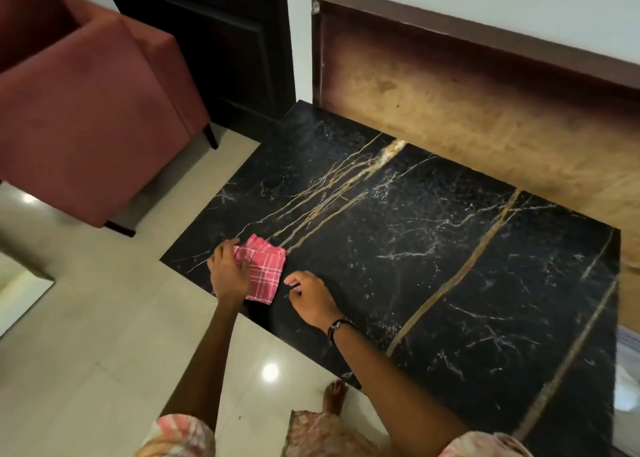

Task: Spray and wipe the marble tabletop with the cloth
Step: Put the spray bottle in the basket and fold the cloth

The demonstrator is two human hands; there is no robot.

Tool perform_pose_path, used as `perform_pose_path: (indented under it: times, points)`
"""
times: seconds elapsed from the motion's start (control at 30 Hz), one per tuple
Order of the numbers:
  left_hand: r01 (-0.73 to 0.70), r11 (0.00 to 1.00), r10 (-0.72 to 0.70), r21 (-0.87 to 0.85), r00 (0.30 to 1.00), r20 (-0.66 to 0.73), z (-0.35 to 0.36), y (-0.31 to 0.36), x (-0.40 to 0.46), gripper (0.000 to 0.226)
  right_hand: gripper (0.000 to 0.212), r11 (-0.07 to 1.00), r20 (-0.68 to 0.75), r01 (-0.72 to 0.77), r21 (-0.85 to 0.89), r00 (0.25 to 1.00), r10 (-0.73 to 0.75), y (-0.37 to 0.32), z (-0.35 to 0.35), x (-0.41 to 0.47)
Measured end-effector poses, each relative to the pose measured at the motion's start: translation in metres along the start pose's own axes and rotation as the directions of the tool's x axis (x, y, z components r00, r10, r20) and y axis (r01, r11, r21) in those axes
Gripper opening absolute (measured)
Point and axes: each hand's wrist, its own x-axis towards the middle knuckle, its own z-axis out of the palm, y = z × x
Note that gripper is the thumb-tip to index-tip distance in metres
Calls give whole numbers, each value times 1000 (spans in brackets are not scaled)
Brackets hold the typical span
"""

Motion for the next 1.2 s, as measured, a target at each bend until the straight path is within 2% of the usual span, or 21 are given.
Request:
perform_pose_path:
  times: [0.1, 0.23, 0.4, 0.5, 0.57, 0.63, 0.7, 0.83, 0.97, 1.03, 1.1, 1.2]
  points:
    - [8, 1000, -8, 5, 997, 78, 0, -12, 16, 41, 26, 1000, 8, -5, -8, 1000, 5, -9, 4, 17]
    - [16, 993, -7, -120, 997, 72, -9, -15, 24, 29, 26, 999, 32, -48, 13, 998, 48, -18, 9, 36]
    - [-230, 944, 267, -235, 954, 139, -29, -3, 27, 19, 22, 995, -14, -85, 58, 996, 86, -18, 16, 43]
    - [-285, 926, 323, -247, 938, 129, -27, 8, 37, 17, 21, 994, -33, -80, 76, 996, 82, -16, 19, 41]
    - [-232, 957, 258, -172, 954, 151, -17, 6, 44, 17, 21, 991, -40, -92, 97, 995, 96, -14, 21, 40]
    - [-109, 991, 121, -75, 976, 182, -9, 0, 48, 18, 23, 985, -59, -120, 127, 990, 128, -15, 22, 41]
    - [7, 997, 5, -78, 987, 158, -7, -3, 44, 21, 30, 966, -79, -180, 186, 977, 197, -18, 24, 44]
    - [118, 990, -113, -73, 991, 75, -5, -8, 30, 28, 49, 930, -90, -296, 219, 943, 321, -24, 30, 50]
    - [155, 975, -143, -157, 986, 86, -4, -17, 23, 28, 39, 917, -62, -351, 191, 928, 368, -24, 29, 53]
    - [161, 971, -147, -174, 985, 88, -5, -17, 19, 26, 31, 919, -48, -332, 211, 936, 348, -22, 26, 52]
    - [180, 964, -165, -195, 982, 91, -5, -16, 13, 25, 25, 922, -32, -298, 248, 948, 315, -22, 24, 46]
    - [234, 943, -209, -238, 970, 124, -1, -14, -1, 27, 29, 884, -17, -285, 371, 949, 314, -23, 16, 31]
